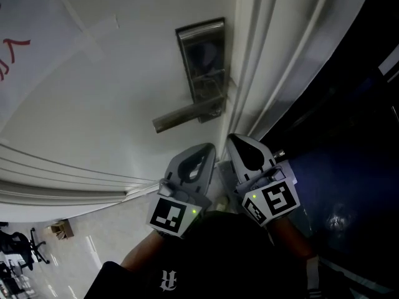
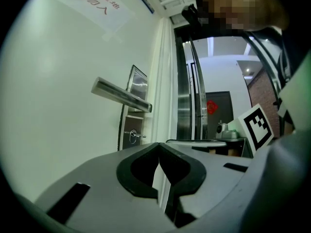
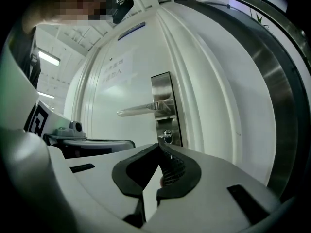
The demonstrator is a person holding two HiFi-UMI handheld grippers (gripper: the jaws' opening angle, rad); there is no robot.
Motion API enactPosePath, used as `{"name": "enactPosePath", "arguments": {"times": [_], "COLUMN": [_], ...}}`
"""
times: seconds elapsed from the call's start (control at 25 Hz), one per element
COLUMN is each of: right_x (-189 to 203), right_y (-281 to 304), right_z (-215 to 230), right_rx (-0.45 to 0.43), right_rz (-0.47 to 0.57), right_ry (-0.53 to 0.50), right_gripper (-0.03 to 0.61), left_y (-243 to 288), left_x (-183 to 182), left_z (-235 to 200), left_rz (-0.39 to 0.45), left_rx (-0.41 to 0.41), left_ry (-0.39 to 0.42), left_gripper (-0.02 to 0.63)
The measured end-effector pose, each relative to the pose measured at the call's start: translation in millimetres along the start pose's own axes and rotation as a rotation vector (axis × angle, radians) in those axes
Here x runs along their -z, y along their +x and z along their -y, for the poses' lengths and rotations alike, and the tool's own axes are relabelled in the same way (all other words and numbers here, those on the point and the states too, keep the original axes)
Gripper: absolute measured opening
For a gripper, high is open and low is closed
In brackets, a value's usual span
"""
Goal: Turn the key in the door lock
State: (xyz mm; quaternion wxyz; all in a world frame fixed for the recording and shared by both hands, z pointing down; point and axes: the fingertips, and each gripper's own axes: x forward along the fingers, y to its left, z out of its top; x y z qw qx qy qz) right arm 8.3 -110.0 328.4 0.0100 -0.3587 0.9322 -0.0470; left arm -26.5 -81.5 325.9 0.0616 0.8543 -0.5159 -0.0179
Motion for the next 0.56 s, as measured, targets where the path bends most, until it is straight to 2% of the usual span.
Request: {"name": "enactPosePath", "arguments": {"times": [0.56], "right_x": [-2.9], "right_y": [8.8], "right_z": [2.8], "right_rx": [-0.009], "right_rz": [0.002], "right_ry": [-0.004], "right_gripper": [0.015], "left_y": [5.4], "left_x": [-3.4], "left_z": [-5.6], "left_rz": [0.01], "left_rx": [-0.01], "left_ry": [0.002], "left_gripper": [0.008]}}
